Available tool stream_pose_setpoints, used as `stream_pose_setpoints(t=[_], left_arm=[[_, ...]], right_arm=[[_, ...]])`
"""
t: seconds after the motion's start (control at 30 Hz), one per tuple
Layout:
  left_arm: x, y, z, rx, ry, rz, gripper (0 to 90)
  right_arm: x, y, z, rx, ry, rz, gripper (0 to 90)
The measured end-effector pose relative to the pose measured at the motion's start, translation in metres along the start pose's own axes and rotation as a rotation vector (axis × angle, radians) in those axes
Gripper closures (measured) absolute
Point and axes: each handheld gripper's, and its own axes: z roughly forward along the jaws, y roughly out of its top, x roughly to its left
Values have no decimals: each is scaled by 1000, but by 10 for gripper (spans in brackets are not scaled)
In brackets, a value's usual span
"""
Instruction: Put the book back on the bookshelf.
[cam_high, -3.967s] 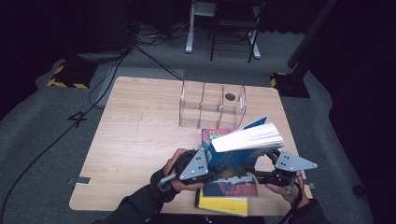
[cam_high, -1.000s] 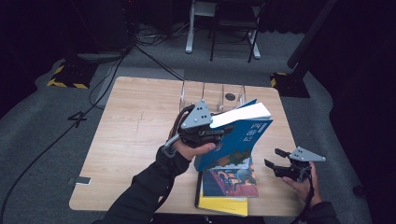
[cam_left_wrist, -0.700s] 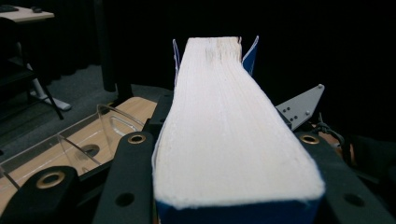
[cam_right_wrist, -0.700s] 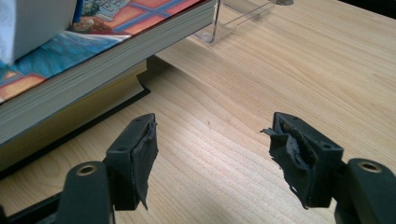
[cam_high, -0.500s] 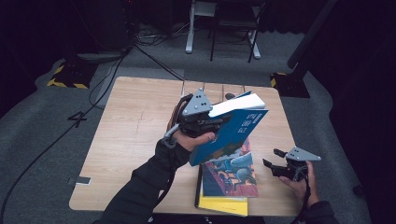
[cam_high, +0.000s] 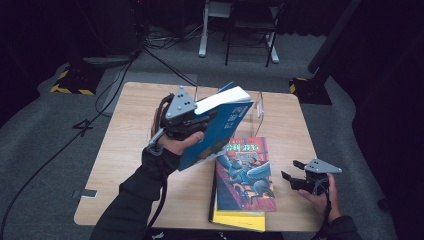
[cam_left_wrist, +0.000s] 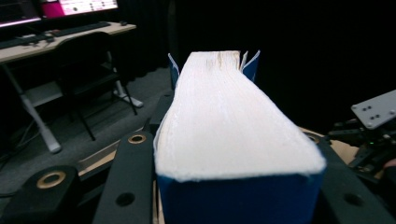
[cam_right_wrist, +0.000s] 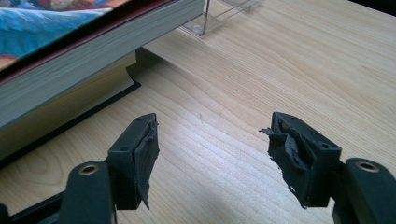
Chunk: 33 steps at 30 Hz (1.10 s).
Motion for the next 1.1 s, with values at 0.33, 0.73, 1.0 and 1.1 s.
stream_pose_setpoints(t=[0.33,0.73,1.0,1.1], left_arm=[[31,-15,-1,-17,129,-47,602],[44,-22,40,35,220,-106,602],[53,-16,66,68,264,-124,601],[54,-14,75,74,272,-121,601]], right_arm=[[8,-2,7,53,-7,-48,340],[12,-2,10,72,-10,-58,363],[14,-1,9,68,3,-67,372],[15,-1,10,67,12,-71,379]])
